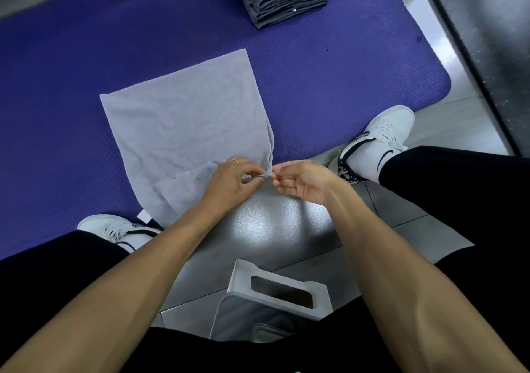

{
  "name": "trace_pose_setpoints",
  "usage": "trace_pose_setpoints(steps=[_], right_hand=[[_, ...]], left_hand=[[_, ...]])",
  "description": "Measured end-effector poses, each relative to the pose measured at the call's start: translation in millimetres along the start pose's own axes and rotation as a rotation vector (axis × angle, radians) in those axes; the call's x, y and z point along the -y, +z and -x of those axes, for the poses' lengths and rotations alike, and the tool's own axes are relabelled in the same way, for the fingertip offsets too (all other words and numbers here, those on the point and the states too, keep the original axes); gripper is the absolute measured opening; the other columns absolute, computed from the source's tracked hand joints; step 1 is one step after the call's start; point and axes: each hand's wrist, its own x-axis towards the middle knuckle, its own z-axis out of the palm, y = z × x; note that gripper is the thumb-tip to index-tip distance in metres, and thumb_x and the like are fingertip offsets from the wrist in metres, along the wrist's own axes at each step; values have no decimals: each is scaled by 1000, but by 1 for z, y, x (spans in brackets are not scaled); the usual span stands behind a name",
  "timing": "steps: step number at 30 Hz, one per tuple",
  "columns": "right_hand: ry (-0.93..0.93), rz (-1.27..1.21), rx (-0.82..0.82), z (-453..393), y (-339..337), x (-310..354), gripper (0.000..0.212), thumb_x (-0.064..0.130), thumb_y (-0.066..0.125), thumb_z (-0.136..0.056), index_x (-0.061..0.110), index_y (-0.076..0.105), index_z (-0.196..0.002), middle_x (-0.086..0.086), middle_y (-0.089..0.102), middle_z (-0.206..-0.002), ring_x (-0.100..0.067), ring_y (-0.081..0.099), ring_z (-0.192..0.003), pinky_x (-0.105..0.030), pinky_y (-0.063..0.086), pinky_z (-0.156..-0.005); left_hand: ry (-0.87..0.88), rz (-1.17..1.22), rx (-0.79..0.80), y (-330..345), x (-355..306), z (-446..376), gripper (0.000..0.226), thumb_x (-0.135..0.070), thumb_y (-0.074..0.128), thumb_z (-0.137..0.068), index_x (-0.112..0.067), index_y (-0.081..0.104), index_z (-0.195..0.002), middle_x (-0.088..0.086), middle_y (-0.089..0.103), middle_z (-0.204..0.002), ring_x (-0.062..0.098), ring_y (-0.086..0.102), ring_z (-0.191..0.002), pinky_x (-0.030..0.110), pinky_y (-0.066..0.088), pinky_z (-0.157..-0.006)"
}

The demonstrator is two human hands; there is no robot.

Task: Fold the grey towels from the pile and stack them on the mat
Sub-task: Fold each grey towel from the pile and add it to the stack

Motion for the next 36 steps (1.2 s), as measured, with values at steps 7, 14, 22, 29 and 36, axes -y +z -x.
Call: trace_pose_setpoints(steps=[7,14,22,29,36], right_hand=[[-566,956,-145,-23,6,5,52,-13,66,-76,12,68,-122,-12,55,-127,-18,53,-117,-18,40,-102],[-615,1273,4,-25,30,48,46,-3,62,-88,18,63,-129,-2,43,-148,-10,23,-136,-20,18,-109],[-524,1218,37,-40,28,72,12,28,60,-97,17,64,-95,5,68,-95,-12,61,-90,-24,44,-79],[-583,1049,-39,-47,37,67,15,27,57,-99,16,58,-89,4,64,-76,-6,54,-64,-19,43,-60],[-559,1115,33,-63,41,81,22,30,61,-96,15,56,-80,6,54,-69,-9,47,-61,-23,39,-57]], left_hand=[[-29,107,-15,-15,-1,-1,10,-8,68,-84,-13,74,-88,-14,66,-85,-7,58,-84,7,38,-77],[-150,207,-9,-32,0,-13,7,-18,65,-90,-22,69,-86,-12,68,-77,3,61,-73,17,45,-66],[-343,483,-202,-49,3,-31,18,-10,66,-92,-25,70,-84,-10,74,-82,2,69,-85,17,50,-78],[-355,559,-199,-60,0,-41,6,-19,74,-87,-21,75,-92,-9,76,-92,5,69,-92,15,52,-80],[-346,372,-196,-75,14,-68,13,-14,68,-90,-23,73,-82,-14,72,-76,0,64,-74,14,47,-70]])
